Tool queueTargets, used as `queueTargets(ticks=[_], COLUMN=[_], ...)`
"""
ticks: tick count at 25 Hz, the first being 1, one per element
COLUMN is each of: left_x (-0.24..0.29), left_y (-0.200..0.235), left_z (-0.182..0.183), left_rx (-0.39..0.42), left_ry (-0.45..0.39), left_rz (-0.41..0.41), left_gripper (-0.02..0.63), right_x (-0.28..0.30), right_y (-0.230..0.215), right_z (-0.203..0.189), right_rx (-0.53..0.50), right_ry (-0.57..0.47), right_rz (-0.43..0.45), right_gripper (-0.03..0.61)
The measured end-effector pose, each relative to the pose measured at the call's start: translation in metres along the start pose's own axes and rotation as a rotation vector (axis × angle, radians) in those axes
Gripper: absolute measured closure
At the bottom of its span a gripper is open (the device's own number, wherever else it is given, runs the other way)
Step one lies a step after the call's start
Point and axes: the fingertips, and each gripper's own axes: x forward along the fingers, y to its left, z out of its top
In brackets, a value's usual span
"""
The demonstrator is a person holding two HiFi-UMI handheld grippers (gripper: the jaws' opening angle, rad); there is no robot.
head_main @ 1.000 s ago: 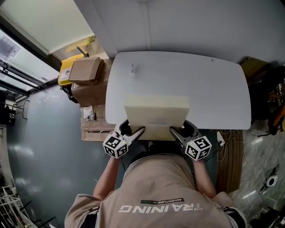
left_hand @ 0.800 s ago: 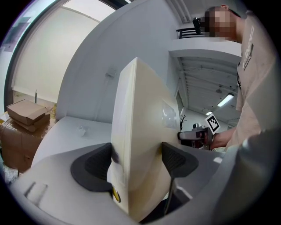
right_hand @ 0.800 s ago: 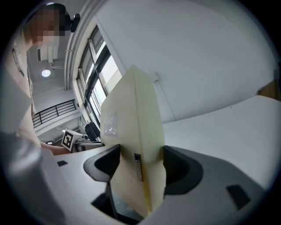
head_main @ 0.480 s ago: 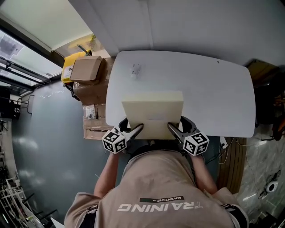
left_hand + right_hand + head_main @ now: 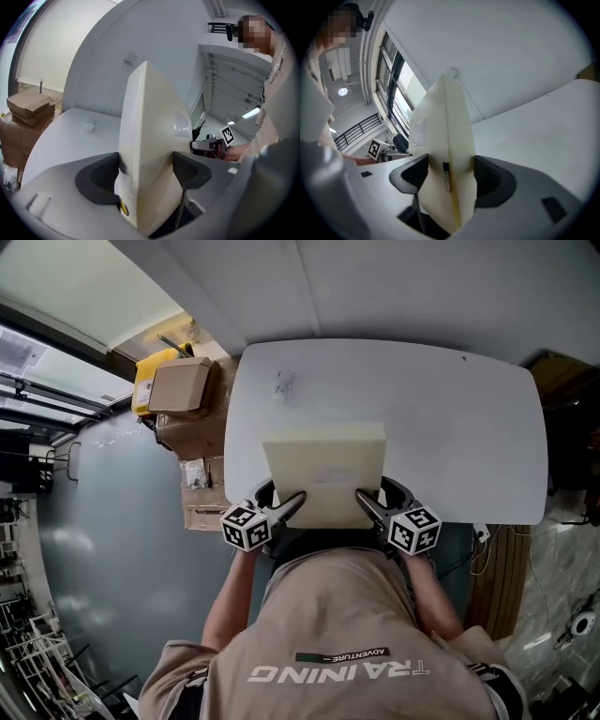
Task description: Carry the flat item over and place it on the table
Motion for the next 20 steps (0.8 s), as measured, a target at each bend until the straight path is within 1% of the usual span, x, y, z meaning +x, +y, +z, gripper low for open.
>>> queueTargets(ticks=[2,5,8,11,15,18,20], left_x=[0.006,0.012,0.02,0.027,0.035,0.043,0.049], left_y=[0.006,0.013,0.021,0.032,0.047,0.056,0.062], left_z=[-0.001,-0.002,-0.006,-0.008,-0.008,-0.006,-0.003], left_rx=[-0.006,0.008,-0.04,-0.089,-0.148,-0.18,-0.187], left_ry=[0.021,0.053,0.071,0.081,0.071,0.072,0.079], left_rz=[-0.005,-0.013,-0.028,-0.039,-0.05,-0.054,-0.06], left_gripper=[0.273,0.273,0.273,0.272,0.273,0.272,0.273], right_x=[0.004,0.01,0.015,0.024,0.037,0.045,0.049], right_y=[-0.005,-0.01,-0.017,-0.022,-0.028,-0.034,-0.038], right_z=[0.0,-0.002,-0.006,-0.005,-0.003,-0.003,-0.002], right_rx=[0.018,0.038,0.056,0.046,0.039,0.043,0.046], right_ry=[0.005,0.008,0.023,0.041,0.062,0.091,0.106], right_rz=[-0.006,-0.016,-0.039,-0.055,-0.066,-0.076,-0.081], right_gripper=[0.293,0.293,0.293,0.293,0.293,0.293,0.293])
